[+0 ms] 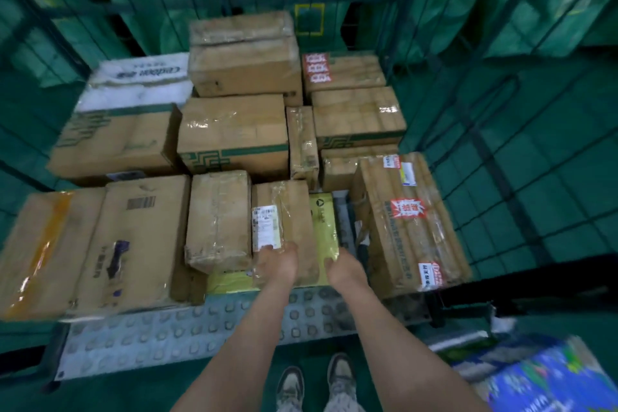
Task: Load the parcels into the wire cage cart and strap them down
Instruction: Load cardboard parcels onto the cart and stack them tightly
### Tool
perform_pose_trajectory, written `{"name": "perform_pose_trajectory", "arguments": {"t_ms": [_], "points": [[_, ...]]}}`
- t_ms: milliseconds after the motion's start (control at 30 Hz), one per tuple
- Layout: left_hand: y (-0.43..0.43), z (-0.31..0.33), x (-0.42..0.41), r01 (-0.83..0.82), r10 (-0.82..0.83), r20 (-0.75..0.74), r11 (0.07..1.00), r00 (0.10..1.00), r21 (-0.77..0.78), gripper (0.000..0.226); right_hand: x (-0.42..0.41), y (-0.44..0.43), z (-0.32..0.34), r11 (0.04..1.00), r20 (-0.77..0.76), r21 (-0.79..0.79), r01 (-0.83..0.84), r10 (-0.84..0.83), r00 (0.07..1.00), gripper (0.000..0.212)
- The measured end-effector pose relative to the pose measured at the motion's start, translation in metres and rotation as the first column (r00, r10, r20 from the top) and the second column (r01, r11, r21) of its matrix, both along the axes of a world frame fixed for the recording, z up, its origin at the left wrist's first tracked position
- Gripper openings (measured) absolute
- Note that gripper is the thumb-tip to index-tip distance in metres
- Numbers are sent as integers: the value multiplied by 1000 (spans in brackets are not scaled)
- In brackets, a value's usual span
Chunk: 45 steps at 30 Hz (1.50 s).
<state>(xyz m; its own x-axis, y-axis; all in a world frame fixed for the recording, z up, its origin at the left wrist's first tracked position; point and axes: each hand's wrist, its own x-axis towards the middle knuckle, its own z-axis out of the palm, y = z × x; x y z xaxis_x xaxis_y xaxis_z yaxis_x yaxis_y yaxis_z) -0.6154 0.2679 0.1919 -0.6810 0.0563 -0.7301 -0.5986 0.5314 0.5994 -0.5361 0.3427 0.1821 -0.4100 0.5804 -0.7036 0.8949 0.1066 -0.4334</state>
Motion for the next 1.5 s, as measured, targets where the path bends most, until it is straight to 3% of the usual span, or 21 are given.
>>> {"name": "perform_pose_trajectory", "arguments": {"t_ms": [267,467,667,967,1133,1500], "points": [[-26,40,36,311,-312,-20,949,950,-59,49,70,-32,46,984,-18,4,180,-180,984,46],[-18,56,93,557,-557,35,831,830,10,60,139,-54,74,939,-14,19,343,-343,939,50],[2,73,167,682,-681,-40,729,732,63,50,215,-63,101,836,-52,105,538,-536,843,39],[-35,71,360,897,-898,-70,426,435,115,35,415,-143,104,608,2,168,776,-787,617,41],[-73,75,458,959,-959,-82,261,270,108,49,502,-202,97,502,40,137,854,-864,501,47],[-121,62,587,997,-991,132,28,18,76,53,635,-280,74,181,81,111,977,-982,172,47]]}}
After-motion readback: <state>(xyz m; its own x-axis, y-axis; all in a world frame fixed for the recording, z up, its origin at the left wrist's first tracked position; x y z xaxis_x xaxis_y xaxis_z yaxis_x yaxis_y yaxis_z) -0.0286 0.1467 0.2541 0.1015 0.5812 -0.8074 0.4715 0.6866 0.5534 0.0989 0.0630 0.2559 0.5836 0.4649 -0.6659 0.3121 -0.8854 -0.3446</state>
